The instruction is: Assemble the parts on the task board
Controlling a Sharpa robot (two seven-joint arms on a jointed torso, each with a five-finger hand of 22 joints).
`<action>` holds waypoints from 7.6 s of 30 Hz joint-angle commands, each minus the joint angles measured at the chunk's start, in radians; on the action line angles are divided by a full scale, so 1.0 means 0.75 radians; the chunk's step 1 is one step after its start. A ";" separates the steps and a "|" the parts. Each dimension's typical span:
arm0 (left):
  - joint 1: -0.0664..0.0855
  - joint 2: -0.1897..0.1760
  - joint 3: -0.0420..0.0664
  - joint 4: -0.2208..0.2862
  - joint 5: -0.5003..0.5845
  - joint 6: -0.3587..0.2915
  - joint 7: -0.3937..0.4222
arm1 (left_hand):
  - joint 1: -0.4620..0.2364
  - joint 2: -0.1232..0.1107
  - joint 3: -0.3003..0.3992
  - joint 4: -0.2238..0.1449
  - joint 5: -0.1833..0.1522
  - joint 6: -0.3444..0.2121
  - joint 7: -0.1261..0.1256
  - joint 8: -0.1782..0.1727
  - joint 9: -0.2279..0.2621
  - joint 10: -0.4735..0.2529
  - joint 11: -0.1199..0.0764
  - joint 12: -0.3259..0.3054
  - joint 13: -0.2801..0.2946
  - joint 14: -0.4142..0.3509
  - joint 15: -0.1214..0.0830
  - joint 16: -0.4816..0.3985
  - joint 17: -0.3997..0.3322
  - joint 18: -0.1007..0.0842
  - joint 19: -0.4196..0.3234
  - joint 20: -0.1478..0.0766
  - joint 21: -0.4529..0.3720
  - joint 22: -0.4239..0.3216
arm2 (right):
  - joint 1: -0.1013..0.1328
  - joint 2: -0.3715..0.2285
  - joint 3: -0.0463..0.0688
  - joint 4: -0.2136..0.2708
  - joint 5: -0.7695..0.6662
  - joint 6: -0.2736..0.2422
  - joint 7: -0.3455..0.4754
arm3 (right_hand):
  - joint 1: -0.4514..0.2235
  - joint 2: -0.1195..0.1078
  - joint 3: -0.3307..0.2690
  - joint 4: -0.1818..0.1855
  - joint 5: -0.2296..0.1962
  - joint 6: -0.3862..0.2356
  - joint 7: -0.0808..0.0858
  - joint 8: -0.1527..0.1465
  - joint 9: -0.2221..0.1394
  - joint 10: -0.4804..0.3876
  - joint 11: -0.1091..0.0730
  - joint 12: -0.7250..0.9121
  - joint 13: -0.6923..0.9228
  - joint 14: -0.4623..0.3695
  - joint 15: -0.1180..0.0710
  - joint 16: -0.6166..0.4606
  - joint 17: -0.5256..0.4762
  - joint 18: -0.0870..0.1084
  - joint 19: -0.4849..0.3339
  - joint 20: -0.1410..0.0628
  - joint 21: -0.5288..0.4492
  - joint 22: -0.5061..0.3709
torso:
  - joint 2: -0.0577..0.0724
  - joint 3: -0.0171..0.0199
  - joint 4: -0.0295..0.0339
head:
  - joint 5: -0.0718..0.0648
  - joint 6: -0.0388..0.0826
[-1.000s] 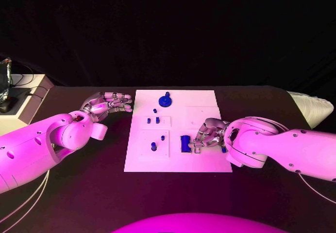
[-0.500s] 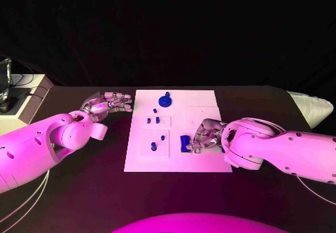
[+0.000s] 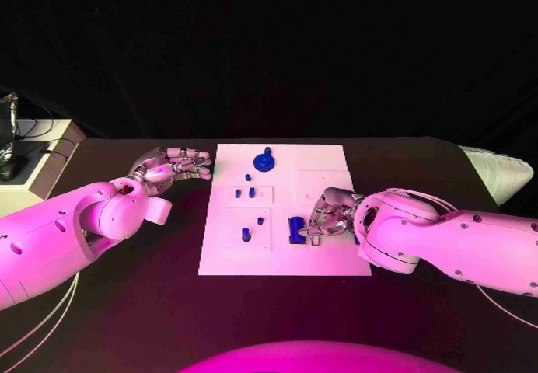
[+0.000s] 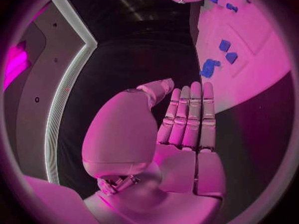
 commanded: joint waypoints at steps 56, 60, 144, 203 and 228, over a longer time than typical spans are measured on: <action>-0.029 -0.016 0.001 0.039 0.003 0.025 0.033 | -0.007 0.000 0.001 0.001 0.000 -0.011 -0.002 0.009 -0.004 -0.007 -0.003 -0.002 0.001 0.001 0.005 -0.007 0.003 0.000 0.012 0.004 -0.014 -0.003 | 0.059 -0.321 0.003 -0.028 0.151 0.338 -0.043 | -0.221 -0.017 -0.029 0.007 -0.023 -0.012 0.050 -0.155 -0.126 0.106 0.034 -0.008 0.303 0.141 0.027 0.008 0.351 -0.006 0.123 0.025 -0.008 0.334 | -0.002 -0.0008 -0.0028 | -0.061 0.010; -0.029 -0.016 0.001 0.038 0.003 0.025 0.032 | -0.007 0.000 0.001 0.001 0.000 -0.011 -0.002 0.009 -0.004 -0.007 -0.003 -0.002 0.001 0.001 0.005 -0.007 0.003 0.000 0.012 0.004 -0.014 -0.003 | 0.051 -0.312 0.003 -0.029 0.145 0.336 -0.047 | -0.224 -0.014 -0.034 0.007 -0.026 -0.008 0.048 -0.152 -0.125 0.105 0.033 -0.009 0.302 0.141 0.027 0.008 0.351 -0.006 0.123 0.024 -0.010 0.334 | -0.003 -0.0001 -0.0037 | -0.060 0.008; -0.029 -0.021 0.001 0.040 0.008 0.020 0.011 | -0.024 0.001 -0.002 0.014 -0.001 -0.022 0.005 0.007 -0.011 -0.011 0.001 -0.002 0.001 0.001 0.008 -0.008 0.006 -0.001 0.016 0.006 -0.025 -0.008 | 0.116 -0.228 0.003 0.052 0.032 0.190 -0.055 | -0.036 -0.192 0.782 -0.180 0.247 -0.034 0.055 -0.137 -0.113 0.103 0.035 -0.014 0.304 0.141 0.026 0.008 0.351 -0.007 0.123 0.022 -0.003 0.335 | -0.002 0.0001 -0.0033 | -0.048 0.011; -0.029 -0.029 0.002 0.053 0.009 0.022 0.018 | -0.024 0.002 -0.002 0.016 0.000 -0.022 0.003 0.008 -0.012 -0.013 0.000 -0.001 0.001 0.001 0.007 -0.008 0.008 0.000 0.018 0.006 -0.029 -0.010 | 0.012 -0.009 -0.001 -0.027 0.207 0.080 -0.074 | -0.270 -0.207 0.669 -0.083 0.211 0.007 0.045 -0.148 -0.147 0.104 0.028 -0.015 0.303 0.141 0.021 0.008 0.351 -0.005 0.121 0.017 -0.013 0.333 | -0.002 0.0017 -0.0049 | -0.042 0.002; -0.028 -0.031 0.002 0.055 0.009 0.022 0.016 | -0.024 0.001 -0.001 0.016 0.000 -0.022 0.003 0.010 -0.013 -0.014 0.000 0.000 0.001 0.000 0.007 -0.008 0.009 0.001 0.021 0.006 -0.034 -0.013 | 0.011 0.004 -0.001 -0.041 0.206 0.102 -0.069 | -0.302 -0.211 0.623 -0.043 0.213 0.014 0.043 -0.147 -0.154 0.103 0.026 -0.019 0.302 0.141 0.019 0.008 0.351 -0.004 0.120 0.017 -0.017 0.332 | -0.002 0.0017 -0.0044 | -0.042 -0.005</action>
